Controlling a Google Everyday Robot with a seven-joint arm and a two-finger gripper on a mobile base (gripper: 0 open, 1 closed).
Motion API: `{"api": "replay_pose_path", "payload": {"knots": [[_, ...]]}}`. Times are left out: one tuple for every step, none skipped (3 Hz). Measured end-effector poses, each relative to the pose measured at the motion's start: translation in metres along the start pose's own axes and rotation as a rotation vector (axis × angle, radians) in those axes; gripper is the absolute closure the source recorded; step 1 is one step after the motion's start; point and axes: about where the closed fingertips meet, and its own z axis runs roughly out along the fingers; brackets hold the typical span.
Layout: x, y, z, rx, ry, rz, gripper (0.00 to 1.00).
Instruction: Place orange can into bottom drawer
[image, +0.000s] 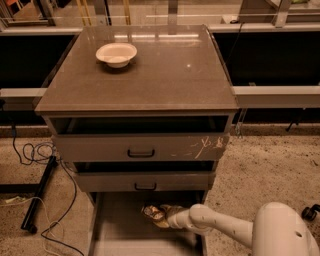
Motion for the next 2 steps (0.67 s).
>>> {"api": "replay_pose_path", "payload": {"knots": [[0.013,-0.005,0.011,0.008,0.012,0.001,1.00],[0.025,0.001,0.014,0.003,0.022,0.005,1.00]]}}
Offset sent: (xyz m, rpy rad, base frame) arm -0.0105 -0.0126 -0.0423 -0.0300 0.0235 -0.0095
